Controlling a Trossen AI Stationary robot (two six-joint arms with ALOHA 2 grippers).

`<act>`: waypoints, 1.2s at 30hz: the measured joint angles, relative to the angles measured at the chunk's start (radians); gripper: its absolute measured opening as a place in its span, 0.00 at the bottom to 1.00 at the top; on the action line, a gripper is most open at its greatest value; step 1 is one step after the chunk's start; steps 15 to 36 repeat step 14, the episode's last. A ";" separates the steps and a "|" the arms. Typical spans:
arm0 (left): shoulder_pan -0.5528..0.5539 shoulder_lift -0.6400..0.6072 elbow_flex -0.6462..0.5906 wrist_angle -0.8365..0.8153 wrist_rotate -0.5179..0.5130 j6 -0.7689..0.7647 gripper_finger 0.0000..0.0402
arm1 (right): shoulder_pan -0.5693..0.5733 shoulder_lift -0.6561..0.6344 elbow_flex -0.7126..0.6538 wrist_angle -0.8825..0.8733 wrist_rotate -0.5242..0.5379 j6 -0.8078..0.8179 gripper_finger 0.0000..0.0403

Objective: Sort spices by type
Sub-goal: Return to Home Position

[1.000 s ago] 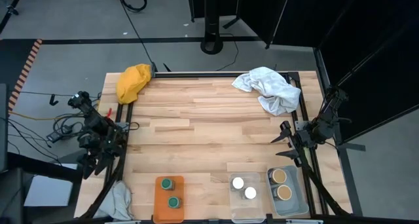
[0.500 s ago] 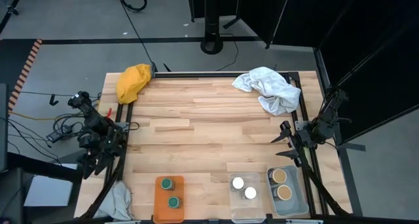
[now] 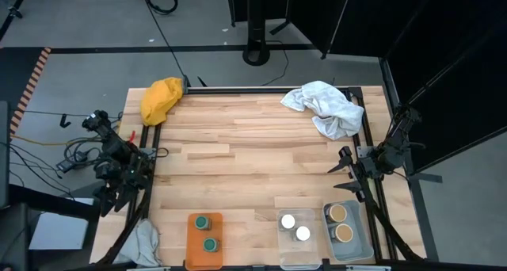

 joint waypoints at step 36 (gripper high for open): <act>0.000 0.000 0.000 0.000 0.000 0.000 0.68 | 0.000 0.000 0.000 0.000 0.000 0.000 0.61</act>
